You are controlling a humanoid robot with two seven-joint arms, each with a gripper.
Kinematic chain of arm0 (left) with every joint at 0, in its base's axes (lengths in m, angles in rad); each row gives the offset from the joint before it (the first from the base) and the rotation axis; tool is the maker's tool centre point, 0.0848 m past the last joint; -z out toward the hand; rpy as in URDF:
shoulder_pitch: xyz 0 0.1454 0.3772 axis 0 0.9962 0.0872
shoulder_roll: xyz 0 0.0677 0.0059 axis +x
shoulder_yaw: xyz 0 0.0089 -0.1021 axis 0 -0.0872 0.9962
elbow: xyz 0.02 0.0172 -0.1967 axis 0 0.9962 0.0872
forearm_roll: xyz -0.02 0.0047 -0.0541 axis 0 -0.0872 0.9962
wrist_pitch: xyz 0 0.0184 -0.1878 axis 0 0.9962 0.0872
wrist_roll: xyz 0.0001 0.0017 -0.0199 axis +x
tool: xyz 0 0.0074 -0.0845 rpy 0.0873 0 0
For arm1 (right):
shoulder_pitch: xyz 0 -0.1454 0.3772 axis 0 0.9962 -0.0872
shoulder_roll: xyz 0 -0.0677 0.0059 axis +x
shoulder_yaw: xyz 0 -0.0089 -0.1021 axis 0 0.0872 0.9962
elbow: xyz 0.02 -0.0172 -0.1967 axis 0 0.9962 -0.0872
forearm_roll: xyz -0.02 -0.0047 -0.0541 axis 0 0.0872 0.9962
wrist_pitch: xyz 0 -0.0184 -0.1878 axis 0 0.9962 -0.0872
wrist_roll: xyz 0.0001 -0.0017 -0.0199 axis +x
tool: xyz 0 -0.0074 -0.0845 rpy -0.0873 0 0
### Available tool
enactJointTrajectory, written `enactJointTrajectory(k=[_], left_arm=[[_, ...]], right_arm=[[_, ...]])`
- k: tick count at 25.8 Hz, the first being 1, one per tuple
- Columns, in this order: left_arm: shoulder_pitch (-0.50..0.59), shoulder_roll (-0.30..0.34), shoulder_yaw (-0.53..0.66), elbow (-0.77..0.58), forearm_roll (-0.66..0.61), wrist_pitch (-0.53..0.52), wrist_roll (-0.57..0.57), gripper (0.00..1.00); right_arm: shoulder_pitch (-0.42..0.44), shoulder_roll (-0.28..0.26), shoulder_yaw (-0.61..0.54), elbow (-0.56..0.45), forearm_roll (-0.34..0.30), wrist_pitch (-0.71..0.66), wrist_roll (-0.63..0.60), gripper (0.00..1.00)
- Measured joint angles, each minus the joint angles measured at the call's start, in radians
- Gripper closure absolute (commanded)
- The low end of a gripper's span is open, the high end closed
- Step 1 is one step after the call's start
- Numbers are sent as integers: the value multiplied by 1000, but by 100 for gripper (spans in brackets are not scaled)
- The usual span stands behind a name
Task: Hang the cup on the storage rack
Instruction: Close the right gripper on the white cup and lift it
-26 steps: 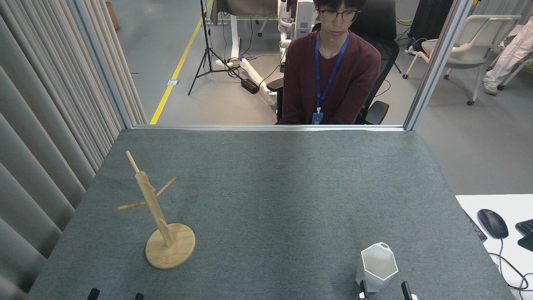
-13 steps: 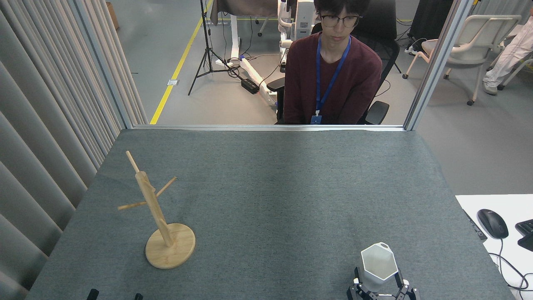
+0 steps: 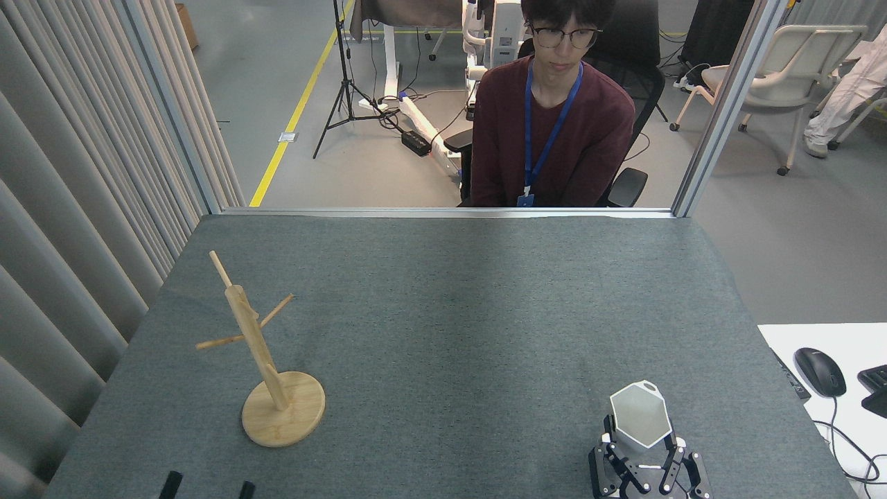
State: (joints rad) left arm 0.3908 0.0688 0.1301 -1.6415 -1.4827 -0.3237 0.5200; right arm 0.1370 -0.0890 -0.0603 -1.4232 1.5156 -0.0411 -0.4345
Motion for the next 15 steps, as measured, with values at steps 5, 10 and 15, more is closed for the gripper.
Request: enactJointTrajectory(k=[5, 10, 15], left_arm=[[-46, -27, -169, 29, -188, -4, 14, 0], [-98, -69, -322, 60, -361, 19, 2, 0], [-140, -94, -434, 97, -448, 59, -42, 0]], right_arm=[[-2, 73, 62, -97, 34, -1, -4, 68], [10, 133, 228, -138, 139, 15, -6, 68], [19, 143, 386, -138, 187, 69, -5, 68]])
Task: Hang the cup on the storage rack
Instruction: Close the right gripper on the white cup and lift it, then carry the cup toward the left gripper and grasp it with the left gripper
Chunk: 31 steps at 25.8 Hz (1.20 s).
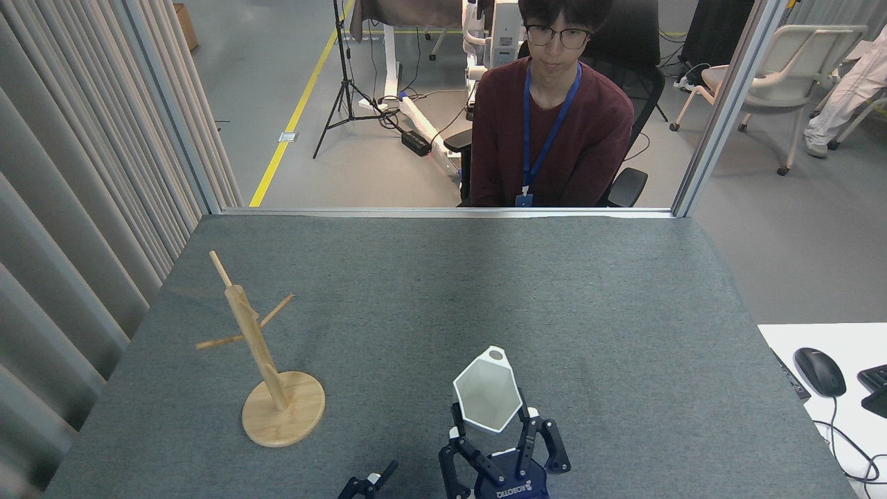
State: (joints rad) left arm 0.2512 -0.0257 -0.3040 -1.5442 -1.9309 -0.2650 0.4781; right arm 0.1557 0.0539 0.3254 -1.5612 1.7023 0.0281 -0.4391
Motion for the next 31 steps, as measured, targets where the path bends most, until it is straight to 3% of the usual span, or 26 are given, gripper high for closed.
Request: enactJointTrajectory(k=[10, 31], left_arm=[[-36, -19, -62, 44, -55, 38, -52, 0], [-46, -22, -54, 54, -46, 62, -45, 0]], right_arm=[[37, -10, 96, 8, 53, 8, -2, 68], [110, -52, 130, -5, 63, 7, -56, 67]])
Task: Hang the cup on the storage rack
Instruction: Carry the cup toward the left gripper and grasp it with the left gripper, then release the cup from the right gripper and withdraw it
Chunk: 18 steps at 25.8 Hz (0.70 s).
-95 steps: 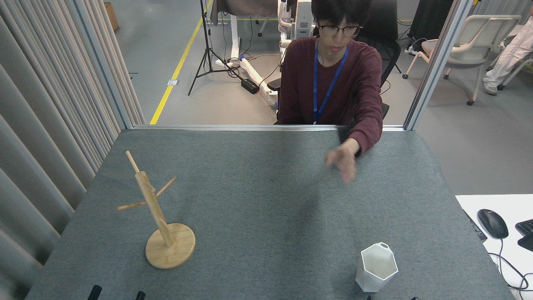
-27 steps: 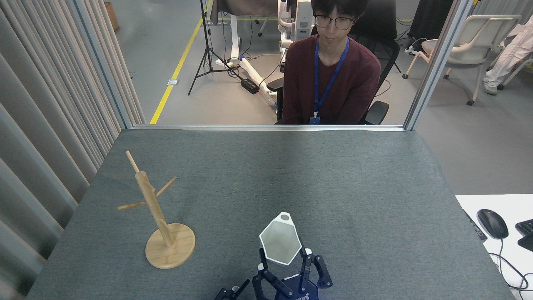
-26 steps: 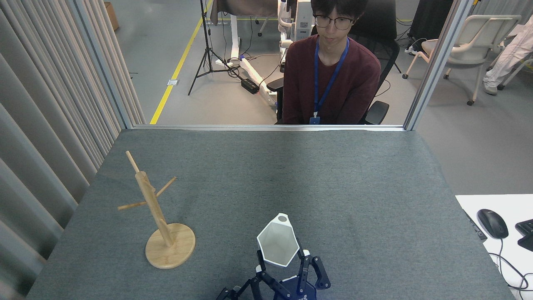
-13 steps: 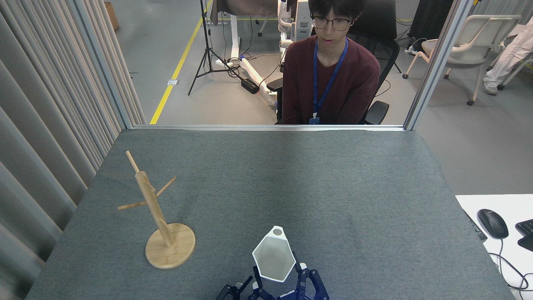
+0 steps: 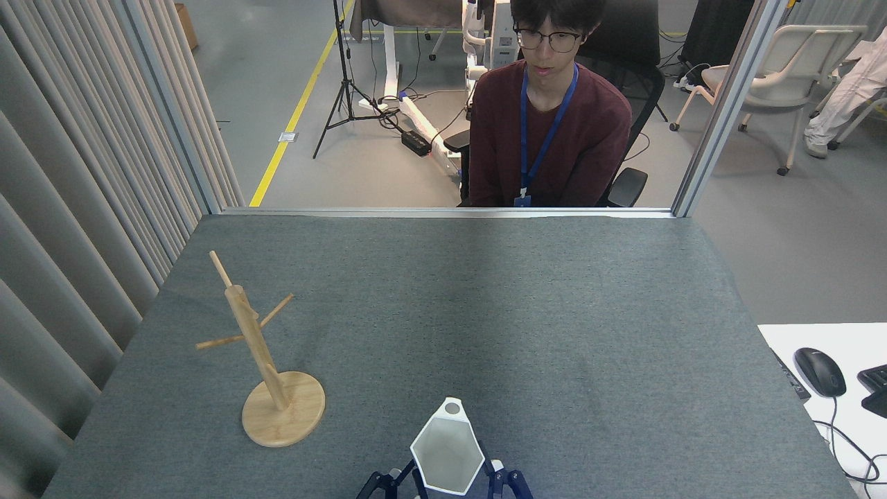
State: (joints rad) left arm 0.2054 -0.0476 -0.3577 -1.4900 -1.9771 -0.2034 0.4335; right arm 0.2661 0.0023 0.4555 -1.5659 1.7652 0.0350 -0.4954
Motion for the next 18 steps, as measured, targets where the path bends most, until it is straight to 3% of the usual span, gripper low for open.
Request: enactJointTrajectory(k=[13, 14, 18], left_arm=[[-23, -7, 6, 0, 3, -1, 3, 0], [-25, -7, 8, -2, 3, -1, 4, 4], [-31, -7, 10, -7, 1, -4, 13, 65]], right_arm=[[44, -25, 41, 5, 32, 8, -22, 67], [45, -26, 41, 6, 33, 9, -24, 67], [46, -27, 43, 9, 37, 10, -31, 67]])
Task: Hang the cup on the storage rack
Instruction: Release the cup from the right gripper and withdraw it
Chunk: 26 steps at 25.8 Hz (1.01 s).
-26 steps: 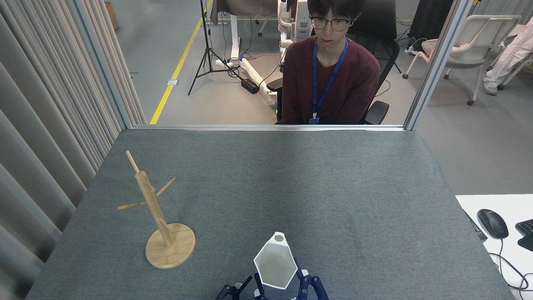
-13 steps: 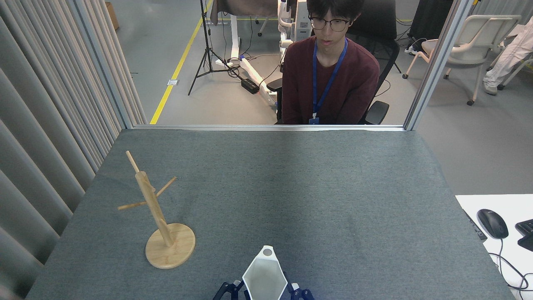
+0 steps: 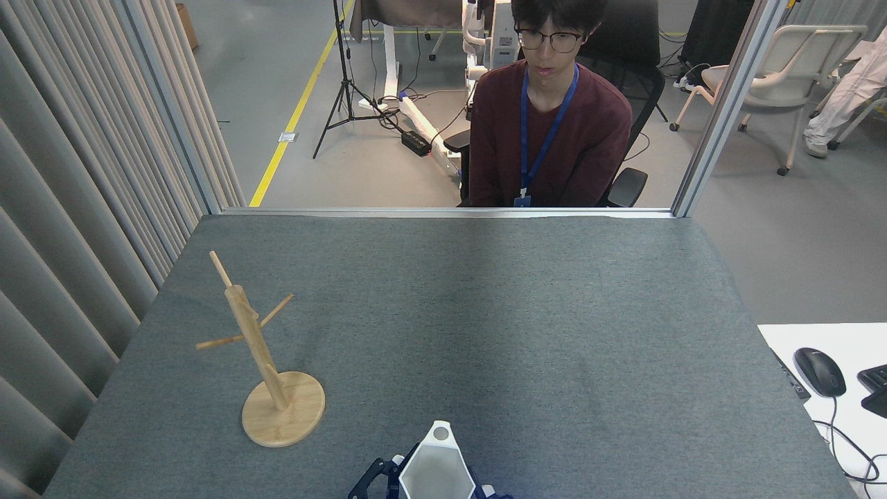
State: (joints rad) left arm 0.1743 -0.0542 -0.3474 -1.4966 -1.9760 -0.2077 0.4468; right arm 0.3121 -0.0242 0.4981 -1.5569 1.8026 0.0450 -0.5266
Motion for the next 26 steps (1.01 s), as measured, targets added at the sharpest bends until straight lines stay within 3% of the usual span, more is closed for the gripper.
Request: enactJointTrajectory(k=[2, 3, 6, 13, 21, 23, 26], left_arm=[[-3, 2, 0, -2, -3, 0, -1, 71], [-3, 3, 1, -4, -4, 0, -1, 71], [-6, 5, 1, -8, -6, 0, -2, 71], [-14, 5, 1, -9, -7, 9, 17, 70], [-30, 5, 2, 21, -11, 25, 15, 69], [-32, 5, 4, 33, -11, 31, 14, 69], [-33, 7, 18, 40, -10, 41, 13, 69]], right_arm=[[1, 0, 0, 1, 1, -2, -5, 64], [1, 0, 1, 1, 1, -4, -5, 56], [1, 0, 0, 0, 1, -4, -5, 2], [3, -1, -1, -27, -2, -8, -4, 1], [31, -21, -3, -187, -22, -26, -29, 1], [31, -19, -25, -216, -76, -14, -41, 1], [15, -8, -167, -229, -276, 20, -41, 1]])
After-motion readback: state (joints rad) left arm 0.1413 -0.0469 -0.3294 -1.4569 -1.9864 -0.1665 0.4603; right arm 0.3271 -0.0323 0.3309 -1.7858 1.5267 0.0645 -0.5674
